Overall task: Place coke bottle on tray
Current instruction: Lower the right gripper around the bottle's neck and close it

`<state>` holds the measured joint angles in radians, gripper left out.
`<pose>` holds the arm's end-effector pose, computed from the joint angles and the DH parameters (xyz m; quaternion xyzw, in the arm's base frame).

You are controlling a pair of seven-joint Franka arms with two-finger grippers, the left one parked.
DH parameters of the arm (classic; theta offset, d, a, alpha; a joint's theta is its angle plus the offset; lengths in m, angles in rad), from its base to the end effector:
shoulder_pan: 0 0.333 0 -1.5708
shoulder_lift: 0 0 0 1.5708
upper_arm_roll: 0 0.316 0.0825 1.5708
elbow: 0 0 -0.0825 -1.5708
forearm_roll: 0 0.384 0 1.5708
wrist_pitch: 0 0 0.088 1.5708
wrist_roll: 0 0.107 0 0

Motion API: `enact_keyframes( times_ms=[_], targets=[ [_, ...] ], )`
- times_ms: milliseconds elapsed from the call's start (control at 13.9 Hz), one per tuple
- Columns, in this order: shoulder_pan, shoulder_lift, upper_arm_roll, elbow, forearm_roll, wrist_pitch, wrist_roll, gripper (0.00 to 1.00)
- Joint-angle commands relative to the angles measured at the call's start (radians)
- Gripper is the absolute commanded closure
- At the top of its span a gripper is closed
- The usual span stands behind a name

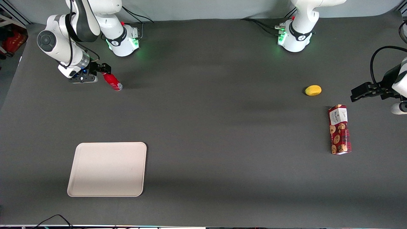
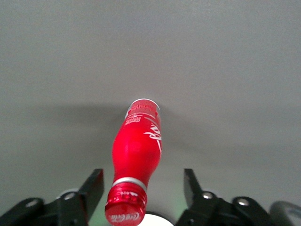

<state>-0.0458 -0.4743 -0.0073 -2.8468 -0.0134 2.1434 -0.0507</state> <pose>0.3164 -0.0170 0.3091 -0.9934 -0.0037 0.1143 0.0024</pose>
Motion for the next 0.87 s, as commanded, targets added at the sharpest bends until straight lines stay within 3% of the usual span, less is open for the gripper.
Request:
enact_keyframes(
  times_ms=[0, 433, 794],
  targets=[
    [-0.005, -0.018, 0.009, -0.057, -0.002, 0.052, 0.023, 0.56],
    [0.001, -0.003, 0.015, -0.045, 0.003, 0.040, 0.054, 0.96],
    [0.001, -0.023, 0.049, 0.113, 0.001, -0.153, 0.054, 1.00]
  ],
)
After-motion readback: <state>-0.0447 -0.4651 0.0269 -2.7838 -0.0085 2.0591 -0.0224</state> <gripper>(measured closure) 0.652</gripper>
